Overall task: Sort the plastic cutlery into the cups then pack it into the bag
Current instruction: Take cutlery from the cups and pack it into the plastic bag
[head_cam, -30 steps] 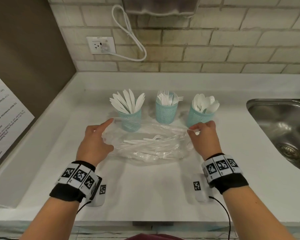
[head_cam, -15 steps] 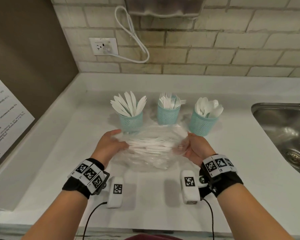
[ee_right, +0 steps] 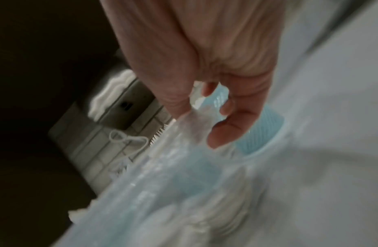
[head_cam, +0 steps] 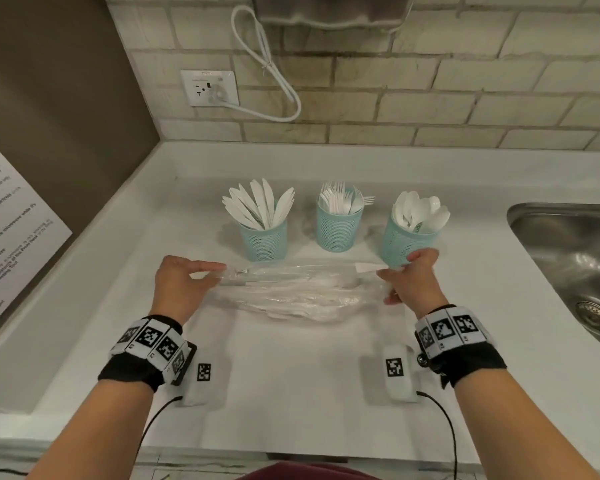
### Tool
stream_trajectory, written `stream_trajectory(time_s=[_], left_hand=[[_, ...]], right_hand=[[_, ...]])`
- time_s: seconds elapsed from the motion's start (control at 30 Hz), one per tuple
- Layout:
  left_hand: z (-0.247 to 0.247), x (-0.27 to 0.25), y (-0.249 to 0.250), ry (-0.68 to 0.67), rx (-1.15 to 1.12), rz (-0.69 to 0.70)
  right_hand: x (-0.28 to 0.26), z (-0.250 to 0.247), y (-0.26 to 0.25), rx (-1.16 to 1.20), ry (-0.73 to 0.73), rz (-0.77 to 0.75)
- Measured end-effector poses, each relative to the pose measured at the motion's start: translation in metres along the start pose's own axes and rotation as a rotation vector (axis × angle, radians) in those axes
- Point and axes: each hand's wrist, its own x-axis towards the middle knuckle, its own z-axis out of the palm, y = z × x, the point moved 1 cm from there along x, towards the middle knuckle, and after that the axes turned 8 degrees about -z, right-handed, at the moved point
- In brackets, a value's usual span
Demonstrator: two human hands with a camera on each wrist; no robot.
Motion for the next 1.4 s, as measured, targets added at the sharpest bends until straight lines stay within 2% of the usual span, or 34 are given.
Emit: stream_trajectory(time_s=[0.07,0.13,0.3,0.4,0.5,0.57,0.63,0.7,0.77,0.87,0.93,1.03,1.13,1.4], left_hand=[[-0.003,-0.007,0.008,-0.034,0.04,-0.002],[-0.003,-0.011,0.013,-0.027,0.009,0.013],[0.001,-0.017,0.017,0.024,-0.096,0.042],[-0.004,-0.02,0.016,0.061,-0.018,0.11],[-0.007,-0.017,0.006,0.04,0.075,0.152],[-0.003,-0.018,0.005,0.015,0.196,0.222],[0.006,-0.021,0.008,0.005,0.291,0.291],[0.013,-0.023,0.01,0.037,0.369,0.325],[0.017,-0.024,0.01,0.073,0.435,0.334],[0.022,-0.022,0.008,-0.037,0.436,0.238],[0.024,-0.024,0.008,-0.08,0.446,0.232],[0.026,-0.03,0.012,-0.086,0.486,0.309],[0.028,-0.034,0.016,-0.067,0.504,0.355],[0.029,-0.028,0.009,-0.167,0.379,0.274]], right_hand=[[0.0,-0.006,-0.004,-0.287,0.118,-0.269],[0.0,-0.009,-0.006,-0.411,0.139,-0.39],[-0.002,-0.002,-0.008,-0.393,0.023,-0.365],[0.0,-0.002,-0.003,-0.293,0.003,-0.313],[0.002,-0.007,0.005,-0.108,0.008,-0.16],[0.002,-0.002,0.009,-0.135,-0.008,-0.154],[0.0,0.006,0.011,-0.279,0.022,-0.261],[-0.007,0.012,0.008,-0.389,0.078,-0.443],[-0.014,0.017,0.004,-0.471,0.033,-0.615],[-0.019,0.018,0.008,-0.58,-0.079,-0.753],[-0.018,0.014,0.01,-0.618,-0.096,-0.714],[-0.019,0.014,0.011,-0.654,-0.092,-0.619],[-0.025,0.019,0.008,-0.68,-0.145,-0.614],[-0.022,0.008,0.007,-0.537,-0.212,-0.576]])
